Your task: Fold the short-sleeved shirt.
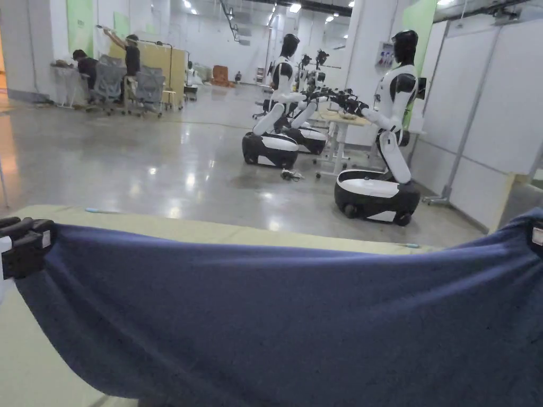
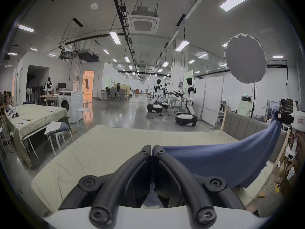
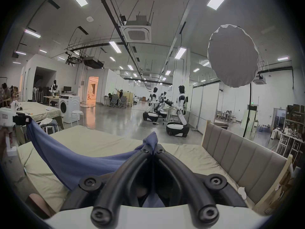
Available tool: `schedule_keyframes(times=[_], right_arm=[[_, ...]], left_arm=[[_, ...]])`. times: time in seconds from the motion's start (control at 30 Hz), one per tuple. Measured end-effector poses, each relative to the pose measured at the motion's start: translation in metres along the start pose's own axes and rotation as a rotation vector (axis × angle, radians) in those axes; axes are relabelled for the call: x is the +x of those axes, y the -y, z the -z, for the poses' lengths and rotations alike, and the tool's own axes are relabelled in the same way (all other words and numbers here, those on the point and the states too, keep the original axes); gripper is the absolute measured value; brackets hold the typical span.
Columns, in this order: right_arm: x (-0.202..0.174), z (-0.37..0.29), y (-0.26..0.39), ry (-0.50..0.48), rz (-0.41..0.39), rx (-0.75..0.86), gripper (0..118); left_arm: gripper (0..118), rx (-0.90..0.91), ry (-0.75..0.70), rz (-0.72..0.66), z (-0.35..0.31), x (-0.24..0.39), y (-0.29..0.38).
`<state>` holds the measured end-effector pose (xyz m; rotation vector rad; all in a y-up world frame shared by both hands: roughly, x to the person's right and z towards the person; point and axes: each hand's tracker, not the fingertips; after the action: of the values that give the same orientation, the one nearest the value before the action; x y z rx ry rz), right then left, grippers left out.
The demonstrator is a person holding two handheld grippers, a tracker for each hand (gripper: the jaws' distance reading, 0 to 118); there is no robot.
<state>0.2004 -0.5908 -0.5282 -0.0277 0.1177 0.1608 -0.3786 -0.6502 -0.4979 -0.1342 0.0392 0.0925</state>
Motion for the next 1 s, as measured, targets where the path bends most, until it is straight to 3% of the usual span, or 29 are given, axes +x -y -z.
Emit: schedule_keyframes(times=[0.47,0.73,0.83,0.9,1.0], right_arm=[[-0.001,0.076,-0.060,-0.029,0.051,0.039,1],[-0.003,0.203,-0.114,0.009,0.021,0.032,1],[0.000,0.249,-0.133,-0.054,0.080,0.018,1],[-0.002,0.273,-0.145,-0.042,0.076,0.025,1],[-0.004,0.314,-0.156,-0.046,0.076,0.045,1]], left_arm=[[1,0.109,-0.057,0.095,0.047,0.000,-0.114],[1,0.111,-0.123,0.096,0.148,-0.005,-0.170],[1,0.075,-0.194,0.171,0.189,-0.010,-0.186],[1,0.079,-0.247,0.220,0.215,-0.012,-0.193],[1,0.069,-0.248,0.181,0.254,-0.025,-0.208]])
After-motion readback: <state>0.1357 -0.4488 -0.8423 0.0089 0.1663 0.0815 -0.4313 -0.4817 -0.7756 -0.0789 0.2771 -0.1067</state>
